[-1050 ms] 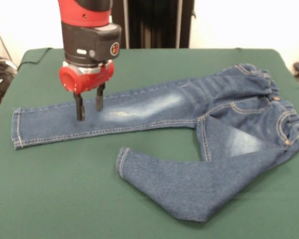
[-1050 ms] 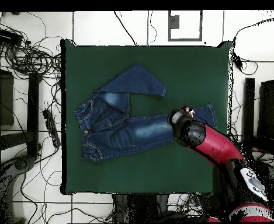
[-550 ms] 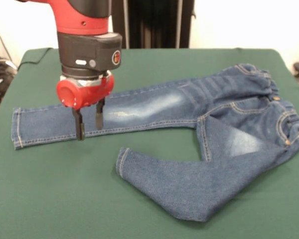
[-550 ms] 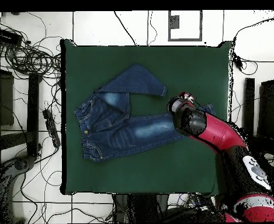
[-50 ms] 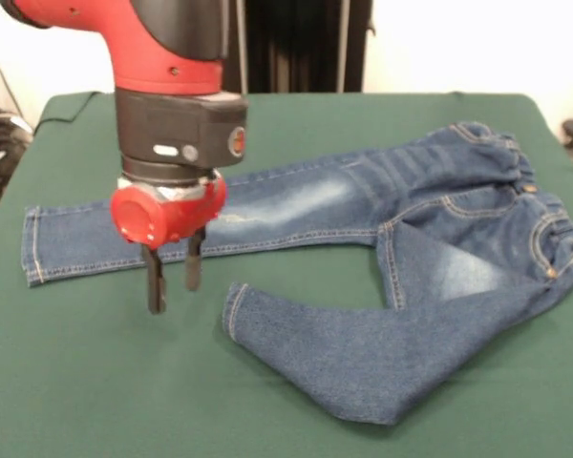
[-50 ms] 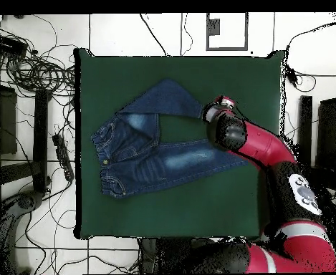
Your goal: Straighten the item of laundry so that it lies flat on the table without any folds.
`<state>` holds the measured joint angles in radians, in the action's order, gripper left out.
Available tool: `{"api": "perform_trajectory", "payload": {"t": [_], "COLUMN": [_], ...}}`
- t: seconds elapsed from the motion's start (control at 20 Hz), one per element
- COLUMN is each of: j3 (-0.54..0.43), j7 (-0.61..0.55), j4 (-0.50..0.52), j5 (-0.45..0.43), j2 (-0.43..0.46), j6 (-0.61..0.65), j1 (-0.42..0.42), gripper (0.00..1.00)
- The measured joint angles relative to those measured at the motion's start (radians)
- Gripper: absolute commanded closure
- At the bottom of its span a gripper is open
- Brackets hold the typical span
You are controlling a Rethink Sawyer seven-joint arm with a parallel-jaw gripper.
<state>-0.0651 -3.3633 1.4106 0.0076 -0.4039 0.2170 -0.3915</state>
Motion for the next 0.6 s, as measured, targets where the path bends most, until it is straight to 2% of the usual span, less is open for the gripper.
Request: {"api": "perform_trajectory", "payload": {"t": [0.25, 0.6], "j3": [0.03, 0.077], "j7": [0.0, 0.0], "j4": [-0.079, -0.138], "j5": [0.045, 0.103], "j2": [0.054, 0.123], "j6": [0.051, 0.118], "j1": [0.081, 0.171], "gripper": [0.0, 0.0]}}
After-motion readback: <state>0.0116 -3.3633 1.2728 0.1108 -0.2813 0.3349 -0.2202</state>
